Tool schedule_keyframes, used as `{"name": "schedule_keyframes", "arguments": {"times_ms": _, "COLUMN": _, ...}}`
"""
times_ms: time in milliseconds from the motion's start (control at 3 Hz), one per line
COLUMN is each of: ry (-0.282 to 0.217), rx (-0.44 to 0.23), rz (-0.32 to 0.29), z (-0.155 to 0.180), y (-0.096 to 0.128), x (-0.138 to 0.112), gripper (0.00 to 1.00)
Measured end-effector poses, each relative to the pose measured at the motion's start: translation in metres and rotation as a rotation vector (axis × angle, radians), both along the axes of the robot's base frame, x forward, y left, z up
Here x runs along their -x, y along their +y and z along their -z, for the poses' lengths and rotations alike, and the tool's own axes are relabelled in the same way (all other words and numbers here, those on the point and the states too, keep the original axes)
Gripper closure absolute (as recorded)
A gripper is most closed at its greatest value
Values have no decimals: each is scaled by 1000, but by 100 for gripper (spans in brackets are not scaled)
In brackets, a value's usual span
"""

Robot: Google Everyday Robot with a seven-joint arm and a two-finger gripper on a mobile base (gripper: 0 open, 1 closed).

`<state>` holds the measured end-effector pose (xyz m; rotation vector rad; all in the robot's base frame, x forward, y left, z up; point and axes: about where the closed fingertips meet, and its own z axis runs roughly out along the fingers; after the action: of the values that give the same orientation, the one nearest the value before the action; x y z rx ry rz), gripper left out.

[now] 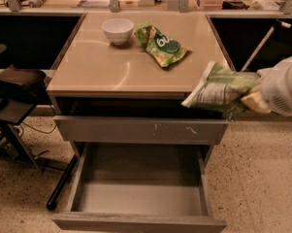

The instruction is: Pick green jalapeno chip bag from middle drawer and place on counter

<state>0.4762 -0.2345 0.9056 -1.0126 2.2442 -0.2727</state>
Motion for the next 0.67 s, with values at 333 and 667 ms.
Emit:
{"name": "schedule_keyframes", "arguments": {"times_ms": 333, "ry": -73, "rx": 86, "rz": 16, "z": -95, "y": 16, "x": -5, "gripper": 100}}
{"name": "schedule_keyframes", "arguments": {"times_ms": 667, "ry": -70, "rx": 145, "rz": -52, "z": -132, "y": 65, "x": -52, "gripper": 100}}
